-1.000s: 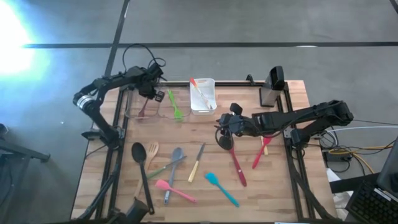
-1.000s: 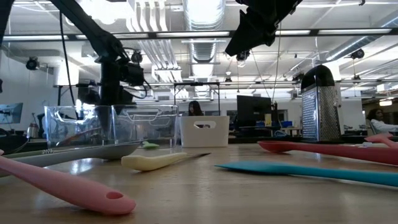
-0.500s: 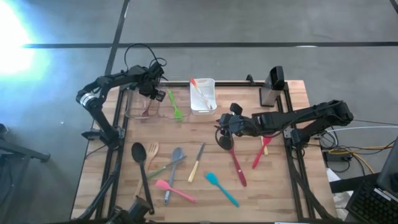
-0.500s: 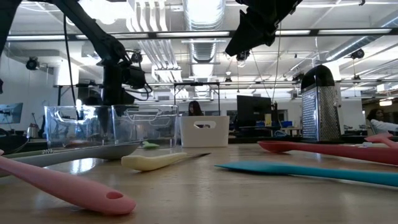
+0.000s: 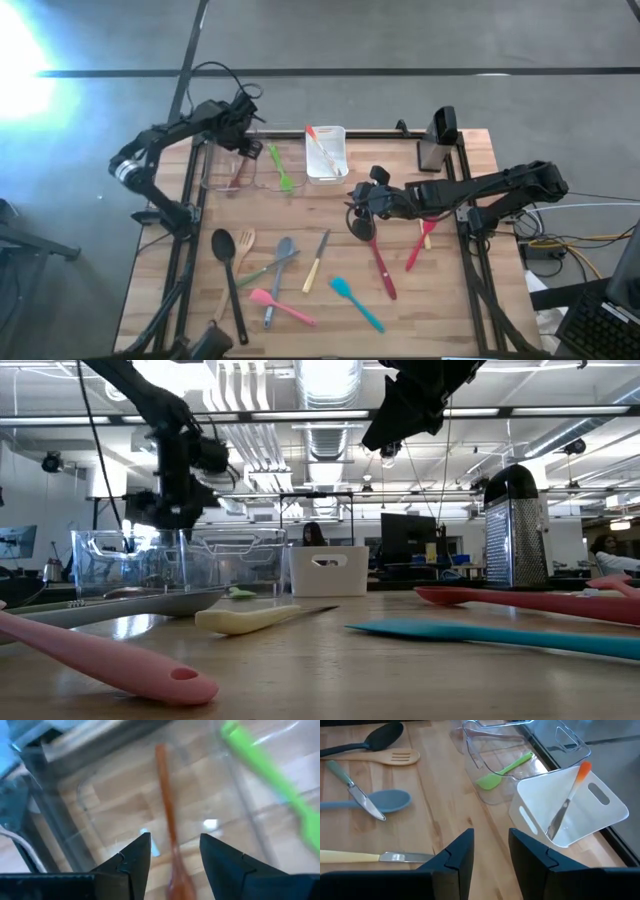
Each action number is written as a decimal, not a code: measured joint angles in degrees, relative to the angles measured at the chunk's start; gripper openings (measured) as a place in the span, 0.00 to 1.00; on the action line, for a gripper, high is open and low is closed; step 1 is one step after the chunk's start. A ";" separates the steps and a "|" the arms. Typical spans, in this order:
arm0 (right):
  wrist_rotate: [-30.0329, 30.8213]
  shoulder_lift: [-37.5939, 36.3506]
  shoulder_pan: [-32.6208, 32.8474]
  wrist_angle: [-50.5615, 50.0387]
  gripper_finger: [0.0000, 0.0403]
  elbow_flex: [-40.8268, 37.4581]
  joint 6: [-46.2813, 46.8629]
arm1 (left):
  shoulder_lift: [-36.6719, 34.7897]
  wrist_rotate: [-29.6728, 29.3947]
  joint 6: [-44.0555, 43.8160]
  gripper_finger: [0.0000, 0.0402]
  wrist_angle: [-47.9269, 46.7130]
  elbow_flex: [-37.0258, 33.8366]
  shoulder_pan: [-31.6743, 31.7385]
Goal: Pick & Place Kitchen Items
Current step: Put the green table knife into the white bin
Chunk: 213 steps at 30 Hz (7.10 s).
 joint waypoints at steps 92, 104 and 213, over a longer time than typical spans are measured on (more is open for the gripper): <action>0.46 -0.02 -0.26 -2.99 0.33 -0.09 9.13 | -21.62 2.80 -19.27 0.35 22.24 -26.99 -76.86; 0.44 -0.02 -0.26 -2.96 0.32 -0.09 9.13 | -12.66 5.49 -26.19 0.35 22.29 -27.01 -76.86; -43.04 -0.02 -11.41 6.43 0.38 0.35 10.07 | -6.64 -25.47 35.00 0.13 4.53 -1.16 -74.22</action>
